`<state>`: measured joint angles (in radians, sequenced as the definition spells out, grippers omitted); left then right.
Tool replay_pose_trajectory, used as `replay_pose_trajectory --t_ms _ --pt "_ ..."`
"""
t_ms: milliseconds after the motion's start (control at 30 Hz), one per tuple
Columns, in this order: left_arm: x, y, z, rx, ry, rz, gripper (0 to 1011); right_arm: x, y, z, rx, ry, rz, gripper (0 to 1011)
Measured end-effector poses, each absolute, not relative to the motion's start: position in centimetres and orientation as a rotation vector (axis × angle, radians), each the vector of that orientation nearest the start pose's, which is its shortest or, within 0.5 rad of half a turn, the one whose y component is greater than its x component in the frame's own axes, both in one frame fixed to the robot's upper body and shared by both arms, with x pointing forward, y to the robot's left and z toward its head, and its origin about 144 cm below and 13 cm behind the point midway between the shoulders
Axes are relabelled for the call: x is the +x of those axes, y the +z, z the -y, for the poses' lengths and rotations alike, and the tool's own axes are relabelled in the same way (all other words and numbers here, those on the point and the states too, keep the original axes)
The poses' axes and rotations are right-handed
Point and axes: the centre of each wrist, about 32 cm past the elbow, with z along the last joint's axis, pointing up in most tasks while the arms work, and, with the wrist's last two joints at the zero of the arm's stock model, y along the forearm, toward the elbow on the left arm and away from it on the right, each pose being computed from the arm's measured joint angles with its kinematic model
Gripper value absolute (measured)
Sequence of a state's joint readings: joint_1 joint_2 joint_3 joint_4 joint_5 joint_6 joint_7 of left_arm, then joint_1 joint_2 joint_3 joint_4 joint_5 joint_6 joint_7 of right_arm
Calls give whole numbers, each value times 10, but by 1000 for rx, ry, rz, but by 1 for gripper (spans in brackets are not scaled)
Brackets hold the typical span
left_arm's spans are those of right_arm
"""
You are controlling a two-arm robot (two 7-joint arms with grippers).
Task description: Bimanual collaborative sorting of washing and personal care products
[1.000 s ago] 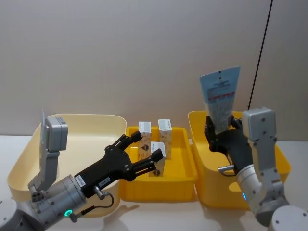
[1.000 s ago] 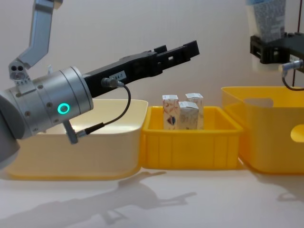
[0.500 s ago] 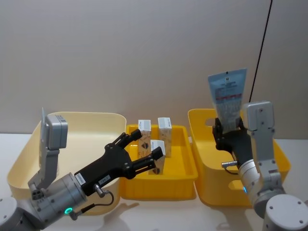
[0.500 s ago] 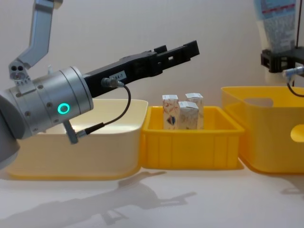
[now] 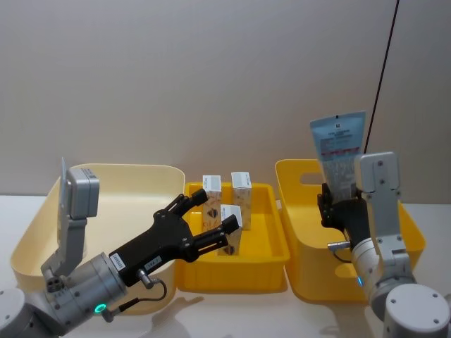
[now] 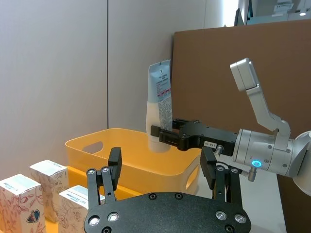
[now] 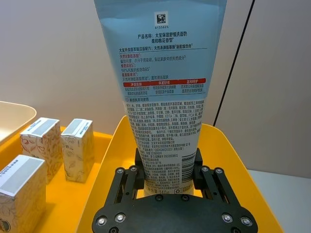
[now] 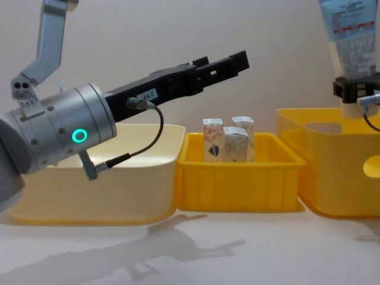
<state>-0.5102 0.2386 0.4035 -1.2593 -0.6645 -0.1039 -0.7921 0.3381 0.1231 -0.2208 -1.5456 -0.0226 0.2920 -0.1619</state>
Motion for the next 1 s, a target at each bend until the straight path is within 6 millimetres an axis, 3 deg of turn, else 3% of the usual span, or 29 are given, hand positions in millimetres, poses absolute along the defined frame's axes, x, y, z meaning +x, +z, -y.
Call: replay_pose_trajectory --t_ms 100,600,1000 --pt "582 1220 -203 -336 480 27 1003 538 1249 194 -149 -1569 177 543" --pt "582 1220 -203 -336 480 27 1003 538 1248 193 -166 -1584 163 988" --pt "582 1220 -203 -336 480 27 1003 538 1248 193 -171 -1587 159 1002"
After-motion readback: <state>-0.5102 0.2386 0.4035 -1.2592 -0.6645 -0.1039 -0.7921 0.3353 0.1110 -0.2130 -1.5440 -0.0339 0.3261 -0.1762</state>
